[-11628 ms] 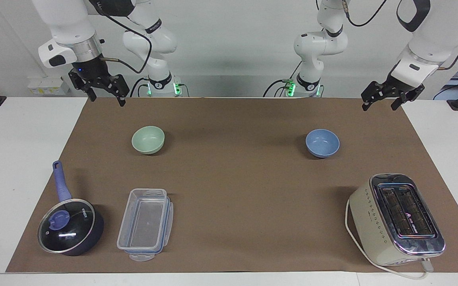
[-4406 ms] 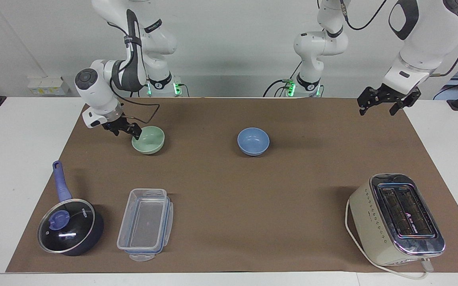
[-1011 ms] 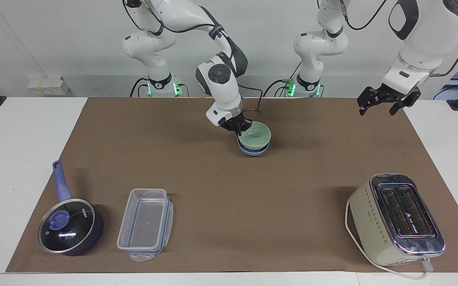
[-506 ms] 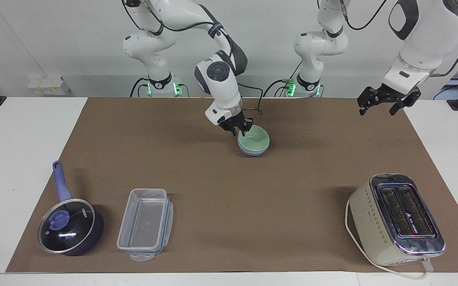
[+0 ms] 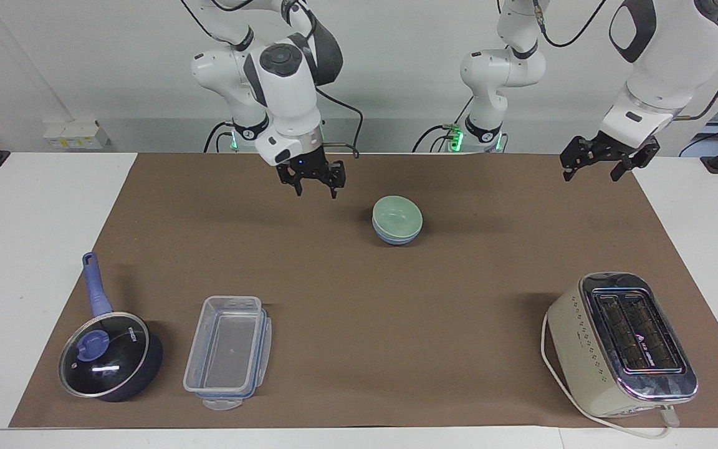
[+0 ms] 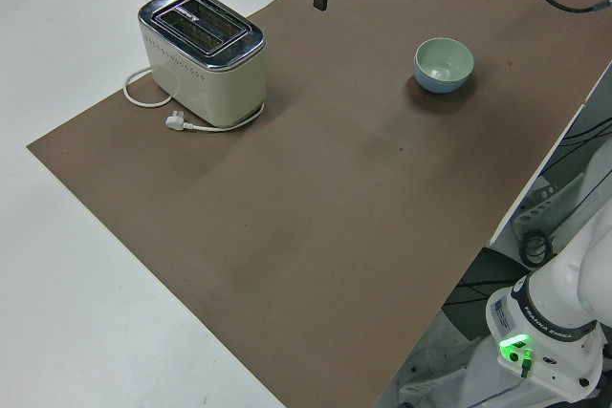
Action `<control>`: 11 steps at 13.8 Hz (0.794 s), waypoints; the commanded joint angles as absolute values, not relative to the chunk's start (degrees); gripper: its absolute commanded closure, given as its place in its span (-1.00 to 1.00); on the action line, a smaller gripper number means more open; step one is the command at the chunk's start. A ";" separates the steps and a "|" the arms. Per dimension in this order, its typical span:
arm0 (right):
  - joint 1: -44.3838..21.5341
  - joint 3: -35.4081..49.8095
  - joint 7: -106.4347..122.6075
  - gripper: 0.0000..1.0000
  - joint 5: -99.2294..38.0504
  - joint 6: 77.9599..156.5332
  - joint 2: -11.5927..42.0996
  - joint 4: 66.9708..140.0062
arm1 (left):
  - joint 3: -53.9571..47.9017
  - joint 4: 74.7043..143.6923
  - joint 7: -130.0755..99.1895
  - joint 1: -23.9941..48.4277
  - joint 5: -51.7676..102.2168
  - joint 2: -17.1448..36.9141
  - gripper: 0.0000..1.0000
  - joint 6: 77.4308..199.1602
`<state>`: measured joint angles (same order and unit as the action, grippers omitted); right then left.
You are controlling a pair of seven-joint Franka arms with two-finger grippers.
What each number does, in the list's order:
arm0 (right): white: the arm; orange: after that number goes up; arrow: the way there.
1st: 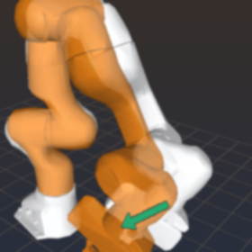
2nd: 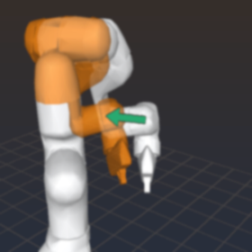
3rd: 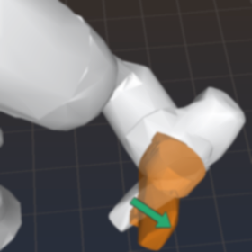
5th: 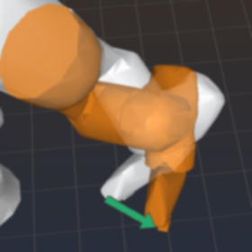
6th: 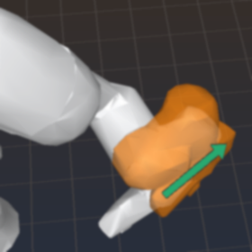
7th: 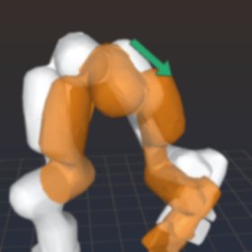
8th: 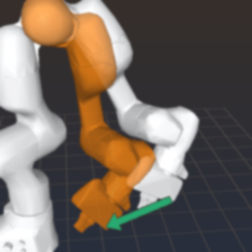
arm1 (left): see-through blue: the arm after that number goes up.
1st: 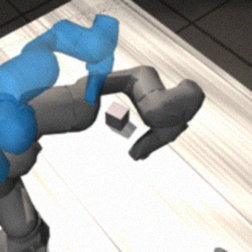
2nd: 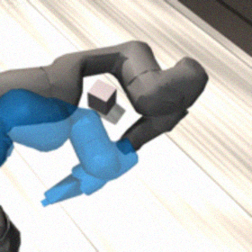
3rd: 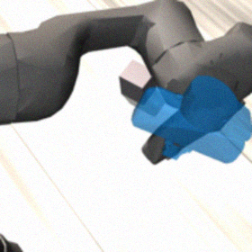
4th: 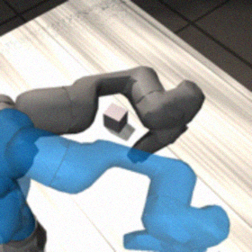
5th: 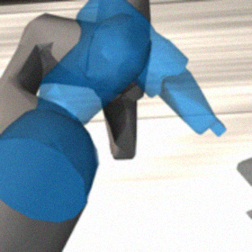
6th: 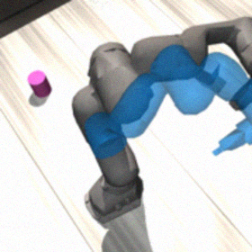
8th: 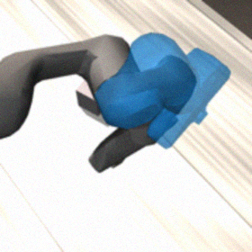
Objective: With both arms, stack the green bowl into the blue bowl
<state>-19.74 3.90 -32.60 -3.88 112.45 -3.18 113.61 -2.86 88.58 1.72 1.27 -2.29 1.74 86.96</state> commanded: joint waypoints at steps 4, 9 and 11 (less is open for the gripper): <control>-3.54 4.22 -14.97 -1.00 -2.29 109.70 -6.68 109.97 | -3.34 87.89 2.46 0.70 -3.08 1.67 -1.00 85.87; 1.93 4.31 -12.75 -1.00 0.78 103.21 -2.48 97.59 | -3.34 87.80 2.46 0.70 -3.08 1.67 -1.00 85.87; 1.93 4.13 -12.74 -1.00 1.76 96.19 0.86 89.77 | -3.34 87.80 2.46 0.70 -3.08 1.67 -1.00 85.87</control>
<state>1.20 3.44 -13.03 0.05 102.23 -4.10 98.71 -2.86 88.58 1.72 1.27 -2.29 1.74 86.96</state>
